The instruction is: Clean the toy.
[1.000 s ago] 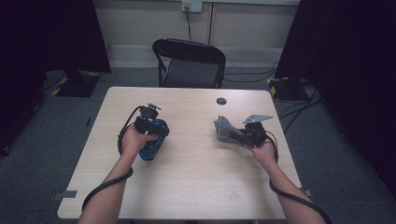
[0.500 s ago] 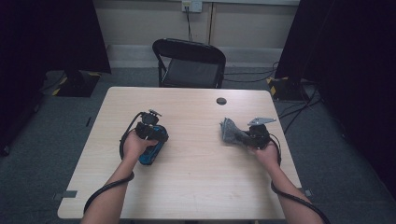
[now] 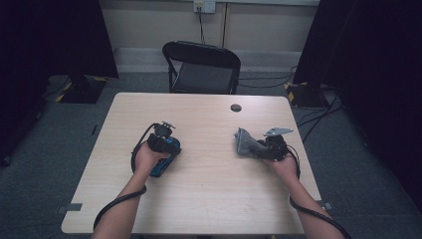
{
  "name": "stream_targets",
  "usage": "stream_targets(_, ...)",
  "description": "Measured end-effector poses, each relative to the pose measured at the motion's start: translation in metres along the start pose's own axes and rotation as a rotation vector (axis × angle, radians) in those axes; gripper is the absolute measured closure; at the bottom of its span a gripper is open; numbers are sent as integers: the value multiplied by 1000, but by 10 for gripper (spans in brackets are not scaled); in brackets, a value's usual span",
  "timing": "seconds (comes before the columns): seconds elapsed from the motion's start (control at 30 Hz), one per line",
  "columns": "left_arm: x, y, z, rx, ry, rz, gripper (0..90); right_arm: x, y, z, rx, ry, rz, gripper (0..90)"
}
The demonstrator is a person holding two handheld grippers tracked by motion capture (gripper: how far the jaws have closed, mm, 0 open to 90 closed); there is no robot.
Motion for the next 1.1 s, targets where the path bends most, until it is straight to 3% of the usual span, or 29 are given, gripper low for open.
stream_targets(0.27,-2,-4,-2,-2,5,-2,233,2,1,-2,9,3,6,367)
stream_targets(0.33,1,-1,-2,-14,13,30,232,2,2,-3,11,10,2,327)
stream_targets(0.7,6,21,0,-20,3,68,209,12,9,-5,18,22,18,269)
stream_targets(0.87,9,35,14,-51,-34,104,209,19,16,-9,25,38,21,235)
stream_targets(1.1,10,42,32,-81,-57,126,212,29,27,-21,44,59,39,207)
Point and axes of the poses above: each handheld gripper's, and its own axes: y roughly backward along the jaws, x roughly out of its top, z roughly to its right, the point moved 8 cm from there along -y, roughly forward along the jaws, and after that the axes turned 7 degrees about -x, right-handed, at the moved point
